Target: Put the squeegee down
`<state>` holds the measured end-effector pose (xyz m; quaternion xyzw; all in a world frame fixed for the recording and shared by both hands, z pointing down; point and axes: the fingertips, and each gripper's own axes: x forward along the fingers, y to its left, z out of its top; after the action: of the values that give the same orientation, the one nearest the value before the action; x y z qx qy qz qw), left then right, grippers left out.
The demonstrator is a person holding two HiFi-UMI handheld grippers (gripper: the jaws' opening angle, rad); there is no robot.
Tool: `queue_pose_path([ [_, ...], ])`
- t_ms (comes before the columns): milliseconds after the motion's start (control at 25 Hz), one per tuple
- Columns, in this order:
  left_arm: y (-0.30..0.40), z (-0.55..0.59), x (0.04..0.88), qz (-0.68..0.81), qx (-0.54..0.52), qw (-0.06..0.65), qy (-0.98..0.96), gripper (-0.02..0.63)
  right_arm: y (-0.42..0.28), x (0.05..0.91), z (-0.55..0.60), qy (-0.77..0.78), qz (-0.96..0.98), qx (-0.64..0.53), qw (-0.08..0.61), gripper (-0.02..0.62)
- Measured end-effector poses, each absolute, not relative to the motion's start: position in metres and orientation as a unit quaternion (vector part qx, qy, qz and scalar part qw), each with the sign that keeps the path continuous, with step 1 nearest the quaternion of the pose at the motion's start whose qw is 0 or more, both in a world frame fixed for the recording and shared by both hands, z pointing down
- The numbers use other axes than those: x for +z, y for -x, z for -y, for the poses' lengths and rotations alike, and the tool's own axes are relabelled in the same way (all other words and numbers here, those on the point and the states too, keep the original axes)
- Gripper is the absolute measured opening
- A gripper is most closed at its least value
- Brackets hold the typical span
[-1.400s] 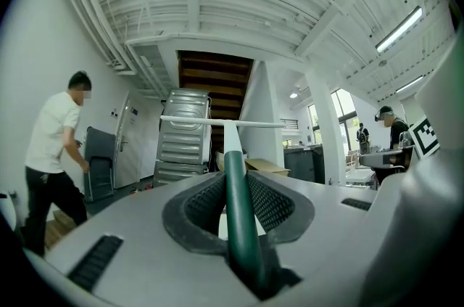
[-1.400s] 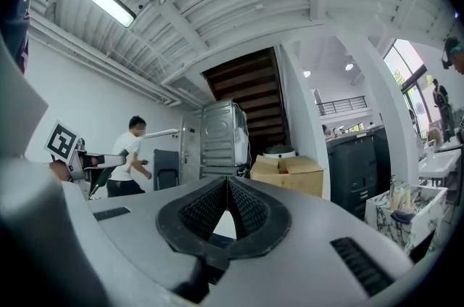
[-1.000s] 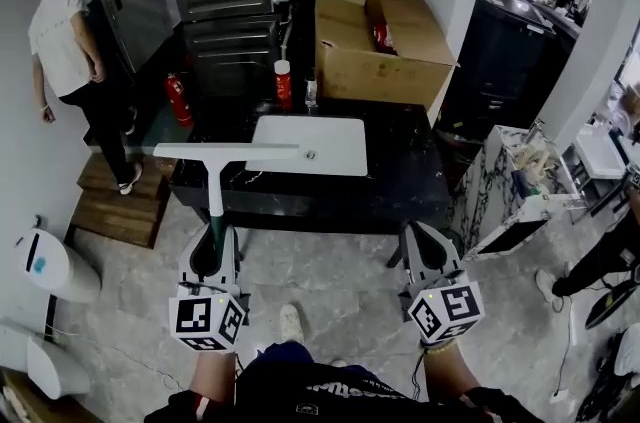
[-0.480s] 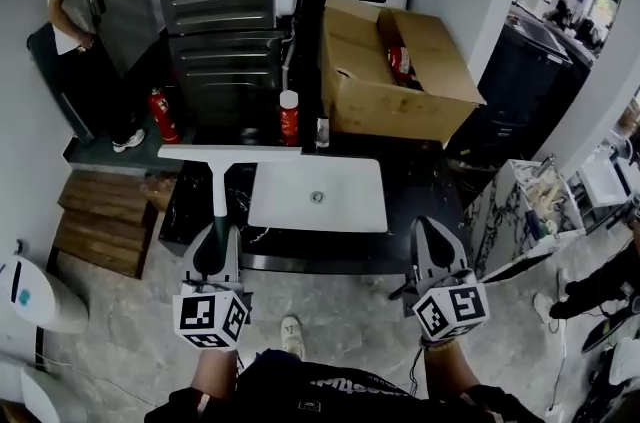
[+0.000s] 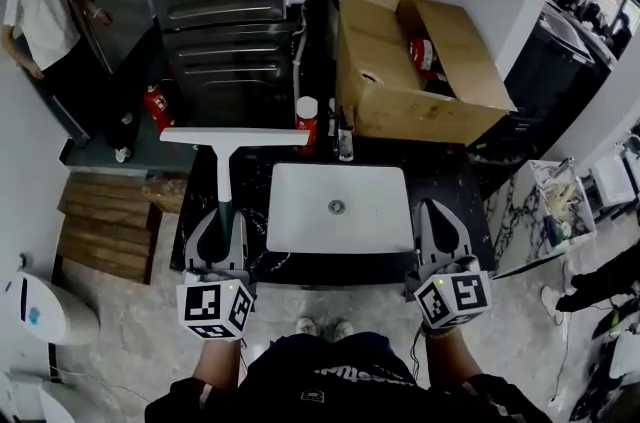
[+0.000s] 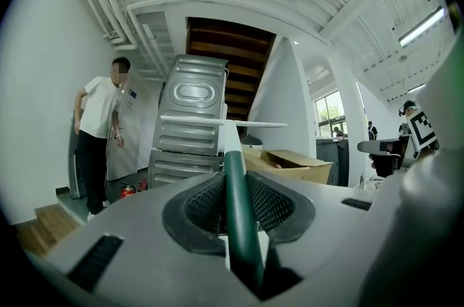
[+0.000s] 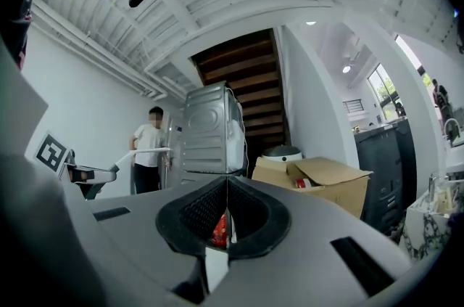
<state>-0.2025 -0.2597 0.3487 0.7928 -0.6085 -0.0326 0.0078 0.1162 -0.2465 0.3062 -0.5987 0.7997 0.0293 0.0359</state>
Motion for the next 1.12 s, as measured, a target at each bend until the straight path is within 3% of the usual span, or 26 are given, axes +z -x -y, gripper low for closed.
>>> queue_pose_path([
  [360, 0.205, 0.284, 0.402, 0.628, 0.008, 0.066, -0.775, 0.1, -0.092, 0.326, 0.288, 0.567, -0.823, 0.019, 0.027, 0.038],
  [1120, 0.242, 0.329, 0.635, 0.659, 0.16, 0.25, -0.691, 0.1, -0.017, 0.498, 0.352, 0.512, -0.853, -0.076, -0.064, 0.038],
])
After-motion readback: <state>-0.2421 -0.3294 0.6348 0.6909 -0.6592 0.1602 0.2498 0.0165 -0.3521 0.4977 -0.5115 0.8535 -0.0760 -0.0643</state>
